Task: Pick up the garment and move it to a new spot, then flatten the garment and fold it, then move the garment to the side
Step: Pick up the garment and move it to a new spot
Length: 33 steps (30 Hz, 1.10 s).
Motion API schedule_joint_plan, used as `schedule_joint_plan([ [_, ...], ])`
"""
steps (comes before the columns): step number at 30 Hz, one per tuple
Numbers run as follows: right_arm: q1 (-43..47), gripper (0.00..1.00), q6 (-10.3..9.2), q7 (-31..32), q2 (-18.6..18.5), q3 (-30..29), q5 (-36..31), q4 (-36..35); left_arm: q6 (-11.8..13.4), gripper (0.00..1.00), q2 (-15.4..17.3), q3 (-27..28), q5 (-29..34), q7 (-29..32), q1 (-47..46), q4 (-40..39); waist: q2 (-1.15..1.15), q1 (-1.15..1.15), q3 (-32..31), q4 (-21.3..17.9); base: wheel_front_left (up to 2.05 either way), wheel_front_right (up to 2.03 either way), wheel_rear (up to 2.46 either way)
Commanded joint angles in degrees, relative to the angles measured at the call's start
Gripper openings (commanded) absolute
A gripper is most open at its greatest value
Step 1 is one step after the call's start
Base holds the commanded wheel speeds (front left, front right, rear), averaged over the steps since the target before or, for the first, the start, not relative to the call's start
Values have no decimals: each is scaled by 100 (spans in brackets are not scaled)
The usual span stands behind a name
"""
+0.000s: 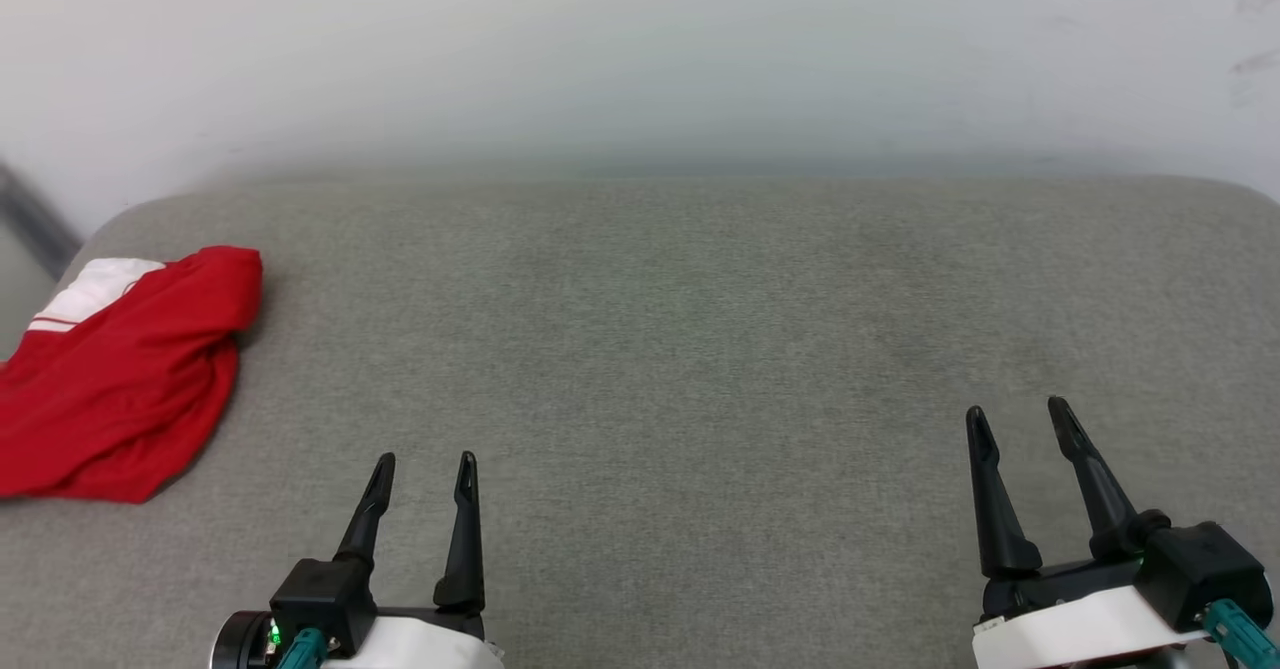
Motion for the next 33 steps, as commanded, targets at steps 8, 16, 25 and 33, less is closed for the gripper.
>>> schedule_joint_plan([
  [8,41,100,-2,-12,-3,245,58,-45,-1,100,-5,147,97,-16,-35,-10,0,0,35,574,0,0,0],
  [16,20,100,-2,-12,-3,418,94,-76,38,100,-6,266,194,-16,-51,-136,0,0,43,1219,0,0,0],
  [25,-33,100,-2,-12,-3,534,139,-96,0,100,-6,323,181,-16,-26,-206,0,0,65,1878,0,0,0],
  [33,-44,100,-2,-12,-3,552,154,-97,-53,100,-6,335,110,-16,13,-256,0,0,84,2294,0,0,0],
])
